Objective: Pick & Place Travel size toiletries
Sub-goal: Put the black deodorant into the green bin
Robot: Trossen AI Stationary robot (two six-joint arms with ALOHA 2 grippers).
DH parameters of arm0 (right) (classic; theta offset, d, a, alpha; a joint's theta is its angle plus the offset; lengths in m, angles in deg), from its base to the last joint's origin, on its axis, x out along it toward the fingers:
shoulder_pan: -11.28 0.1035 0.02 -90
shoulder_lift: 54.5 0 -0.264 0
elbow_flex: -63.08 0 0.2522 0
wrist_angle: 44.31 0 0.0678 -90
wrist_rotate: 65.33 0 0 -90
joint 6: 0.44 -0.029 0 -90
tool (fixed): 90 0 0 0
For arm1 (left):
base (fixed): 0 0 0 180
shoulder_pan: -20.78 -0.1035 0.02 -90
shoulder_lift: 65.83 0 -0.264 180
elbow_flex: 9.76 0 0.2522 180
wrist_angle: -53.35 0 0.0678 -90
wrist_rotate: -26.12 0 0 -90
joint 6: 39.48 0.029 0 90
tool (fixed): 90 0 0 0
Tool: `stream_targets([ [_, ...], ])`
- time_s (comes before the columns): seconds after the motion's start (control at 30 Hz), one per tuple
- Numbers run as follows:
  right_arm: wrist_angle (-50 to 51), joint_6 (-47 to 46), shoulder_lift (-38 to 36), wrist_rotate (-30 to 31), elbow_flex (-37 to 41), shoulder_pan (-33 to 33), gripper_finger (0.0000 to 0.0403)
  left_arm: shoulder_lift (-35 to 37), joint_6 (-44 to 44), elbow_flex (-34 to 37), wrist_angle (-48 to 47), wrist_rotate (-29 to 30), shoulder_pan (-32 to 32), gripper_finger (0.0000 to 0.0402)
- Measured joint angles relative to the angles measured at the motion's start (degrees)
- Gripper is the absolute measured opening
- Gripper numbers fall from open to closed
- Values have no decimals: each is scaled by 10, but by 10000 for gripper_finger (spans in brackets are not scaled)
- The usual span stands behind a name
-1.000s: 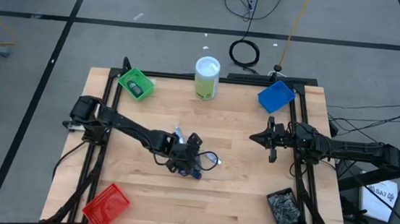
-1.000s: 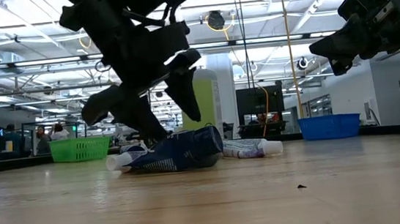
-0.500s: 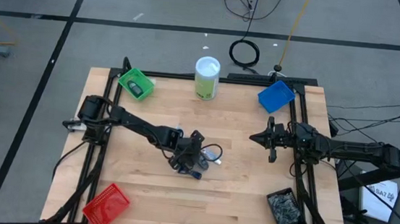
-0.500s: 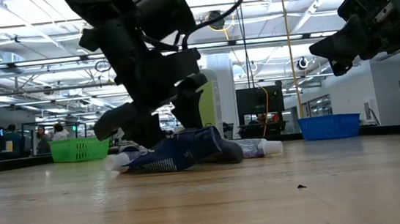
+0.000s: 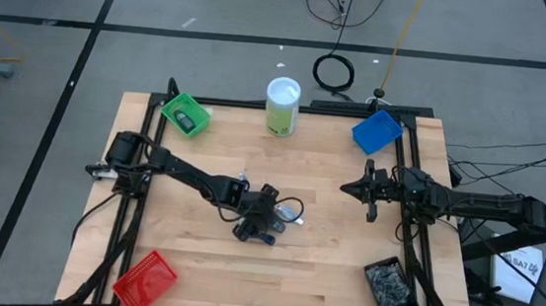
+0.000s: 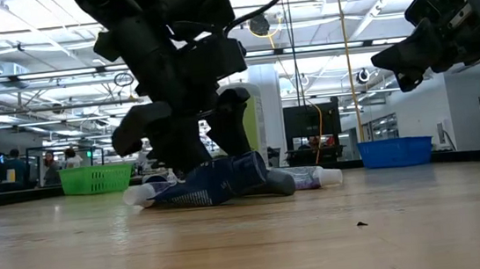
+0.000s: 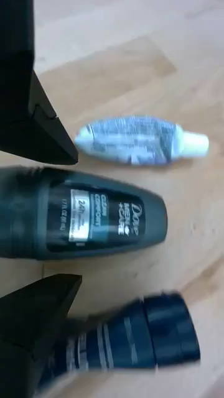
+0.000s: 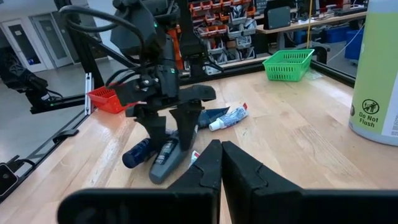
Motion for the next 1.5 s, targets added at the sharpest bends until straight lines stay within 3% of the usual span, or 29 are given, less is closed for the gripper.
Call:
stream_targets([
  [0.33,0,0,1,0,0,0,0,0,-29,0,-11,-5,-15,294],
  [0.83,0,-6,1,0,0,0,0,0,-70,0,-2,-129,-40,294],
  [0.97,0,-6,1,0,0,0,0,0,-75,0,-2,-128,-40,294],
  [1.17,0,-4,1,0,0,0,0,-8,-85,0,-8,-83,-40,294],
  [1.5,0,-4,7,0,0,0,0,-32,-101,-1,8,-93,-40,294],
])
